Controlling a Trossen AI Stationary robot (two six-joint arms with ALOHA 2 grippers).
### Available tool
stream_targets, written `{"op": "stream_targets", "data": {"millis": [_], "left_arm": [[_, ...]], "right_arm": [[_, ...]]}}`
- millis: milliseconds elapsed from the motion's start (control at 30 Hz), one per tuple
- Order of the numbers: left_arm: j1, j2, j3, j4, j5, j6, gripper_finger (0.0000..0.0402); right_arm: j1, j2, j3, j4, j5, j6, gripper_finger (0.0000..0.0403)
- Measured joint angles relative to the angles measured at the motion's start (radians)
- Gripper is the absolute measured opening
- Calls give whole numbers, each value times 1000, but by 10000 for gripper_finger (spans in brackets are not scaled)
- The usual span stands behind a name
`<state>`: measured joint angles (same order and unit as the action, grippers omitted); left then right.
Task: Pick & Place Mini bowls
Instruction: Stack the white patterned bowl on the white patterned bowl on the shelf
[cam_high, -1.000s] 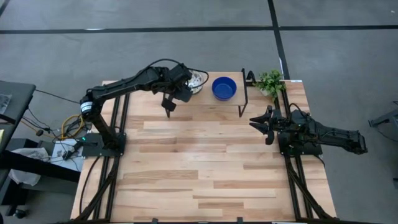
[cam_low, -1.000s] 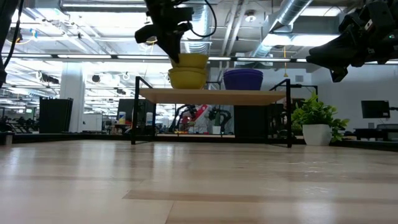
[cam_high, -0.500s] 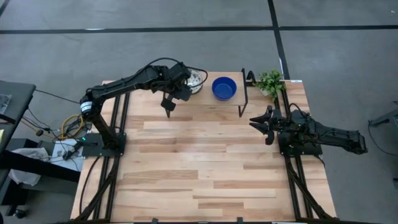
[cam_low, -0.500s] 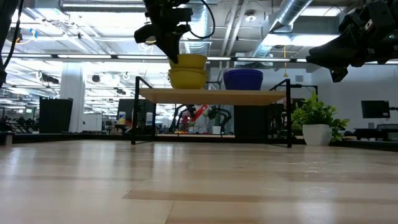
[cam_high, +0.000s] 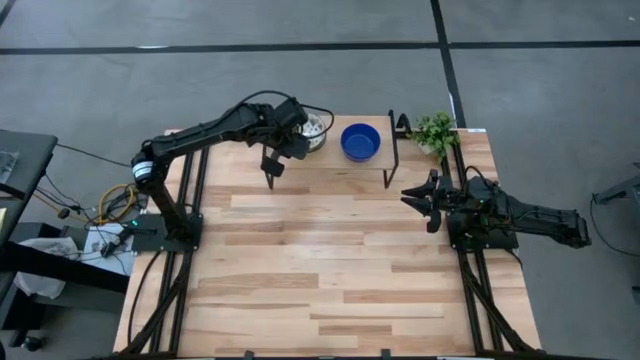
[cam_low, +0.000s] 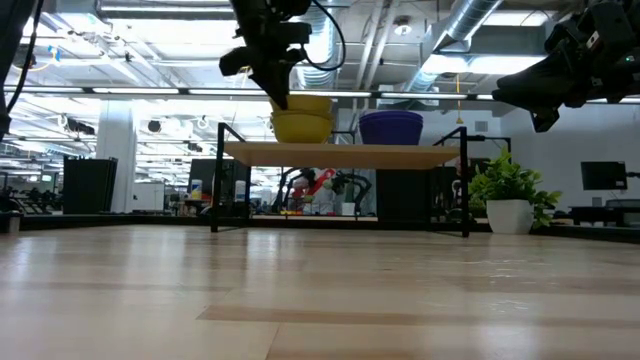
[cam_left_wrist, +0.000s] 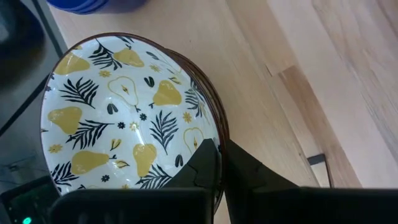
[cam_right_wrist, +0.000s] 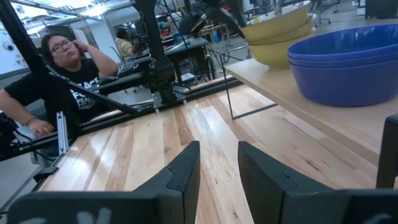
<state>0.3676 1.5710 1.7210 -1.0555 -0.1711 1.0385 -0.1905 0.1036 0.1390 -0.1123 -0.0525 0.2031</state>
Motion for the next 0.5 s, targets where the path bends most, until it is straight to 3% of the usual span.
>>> {"op": "stream_targets", "data": {"millis": [500], "left_arm": [[1, 2, 0, 9, -24, 4, 10]], "right_arm": [[0, 0, 0, 0, 0, 0, 98]]}}
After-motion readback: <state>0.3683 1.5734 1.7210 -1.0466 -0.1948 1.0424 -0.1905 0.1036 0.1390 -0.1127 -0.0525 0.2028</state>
